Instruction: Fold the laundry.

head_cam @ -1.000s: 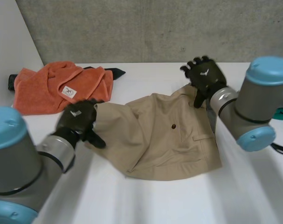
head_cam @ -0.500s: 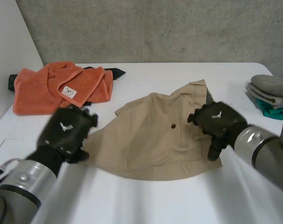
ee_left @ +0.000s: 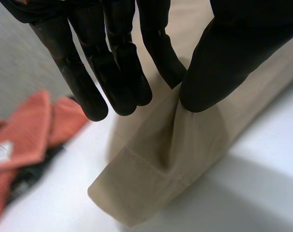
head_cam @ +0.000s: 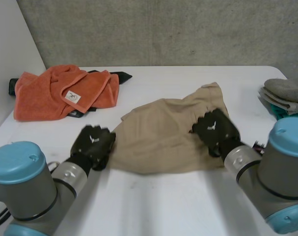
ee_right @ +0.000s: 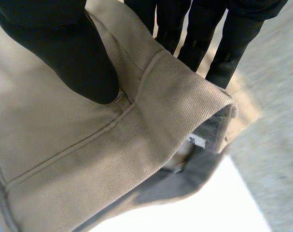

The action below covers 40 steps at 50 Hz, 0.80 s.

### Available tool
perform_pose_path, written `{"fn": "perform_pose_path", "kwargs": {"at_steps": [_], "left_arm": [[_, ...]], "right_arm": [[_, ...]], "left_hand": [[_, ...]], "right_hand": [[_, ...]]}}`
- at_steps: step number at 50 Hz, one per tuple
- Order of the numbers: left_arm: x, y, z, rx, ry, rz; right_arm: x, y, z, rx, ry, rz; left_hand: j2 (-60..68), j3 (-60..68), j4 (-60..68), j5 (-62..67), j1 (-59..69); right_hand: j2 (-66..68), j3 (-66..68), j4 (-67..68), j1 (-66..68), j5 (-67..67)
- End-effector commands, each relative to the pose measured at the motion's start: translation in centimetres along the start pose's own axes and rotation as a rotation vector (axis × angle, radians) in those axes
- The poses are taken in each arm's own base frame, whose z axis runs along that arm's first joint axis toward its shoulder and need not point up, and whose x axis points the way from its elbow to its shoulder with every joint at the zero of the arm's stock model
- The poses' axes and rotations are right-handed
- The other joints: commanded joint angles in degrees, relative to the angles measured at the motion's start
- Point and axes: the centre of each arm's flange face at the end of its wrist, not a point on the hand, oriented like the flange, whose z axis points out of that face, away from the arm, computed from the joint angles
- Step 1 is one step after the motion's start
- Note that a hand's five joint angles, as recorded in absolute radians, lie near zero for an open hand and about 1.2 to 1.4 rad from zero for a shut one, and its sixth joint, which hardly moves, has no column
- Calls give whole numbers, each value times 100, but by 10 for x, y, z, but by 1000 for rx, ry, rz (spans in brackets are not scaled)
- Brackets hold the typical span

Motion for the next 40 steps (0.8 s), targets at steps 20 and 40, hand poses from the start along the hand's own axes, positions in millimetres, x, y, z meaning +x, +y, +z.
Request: {"fn": "perform_pose_path", "kwargs": {"at_steps": [20, 40], "left_arm": [[-112, -329, -136, 979, -407, 13], [-86, -185, 113, 553, -196, 43]], "right_arm": [[194, -245, -128, 574, 439, 84], [135, -79, 67, 124, 283, 300]], "left_hand": [[1160, 1198, 1149, 1481, 1366], [1160, 1198, 1149, 1481, 1366]], "right_hand": [[1253, 1257, 1150, 1641, 1379], [1253, 1257, 1150, 1641, 1379]]}}
